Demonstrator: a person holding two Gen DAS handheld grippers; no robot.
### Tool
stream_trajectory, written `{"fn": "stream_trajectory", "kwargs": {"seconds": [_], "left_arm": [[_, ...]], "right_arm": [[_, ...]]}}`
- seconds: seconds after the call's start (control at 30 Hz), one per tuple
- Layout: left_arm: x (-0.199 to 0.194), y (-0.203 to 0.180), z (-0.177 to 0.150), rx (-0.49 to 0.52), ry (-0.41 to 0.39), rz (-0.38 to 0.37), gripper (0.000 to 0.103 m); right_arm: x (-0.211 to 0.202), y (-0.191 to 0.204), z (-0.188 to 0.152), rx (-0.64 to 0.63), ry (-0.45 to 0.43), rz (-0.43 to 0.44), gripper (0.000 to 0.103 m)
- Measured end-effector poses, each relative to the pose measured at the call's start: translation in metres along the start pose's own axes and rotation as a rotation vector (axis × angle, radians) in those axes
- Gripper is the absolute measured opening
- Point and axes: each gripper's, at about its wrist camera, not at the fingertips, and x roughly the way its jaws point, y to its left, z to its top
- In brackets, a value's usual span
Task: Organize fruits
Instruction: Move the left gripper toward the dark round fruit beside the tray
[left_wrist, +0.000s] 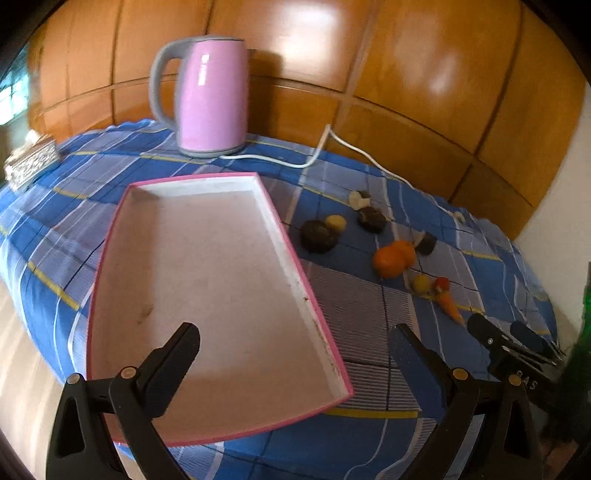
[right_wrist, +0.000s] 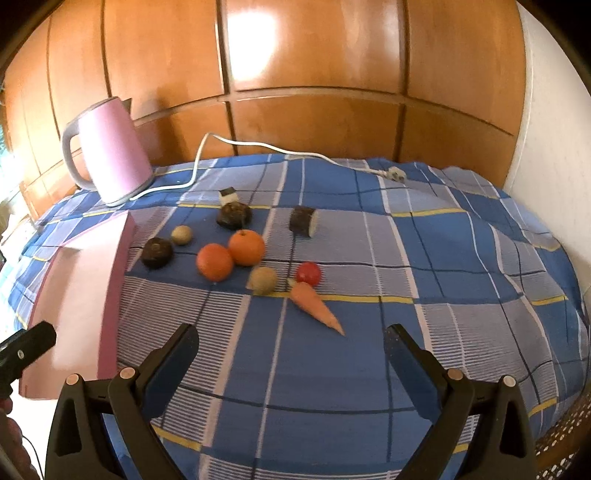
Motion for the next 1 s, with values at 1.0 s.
{"fn": "stream_trajectory", "kwargs": {"seconds": [1.0], "left_arm": [[0.063, -0.021, 0.068, 0.255, 0.062, 0.047, 0.1]], "right_arm": [[0.01, 0.013, -0.001, -0.118, 0.012, 0.032, 0.102]]}}
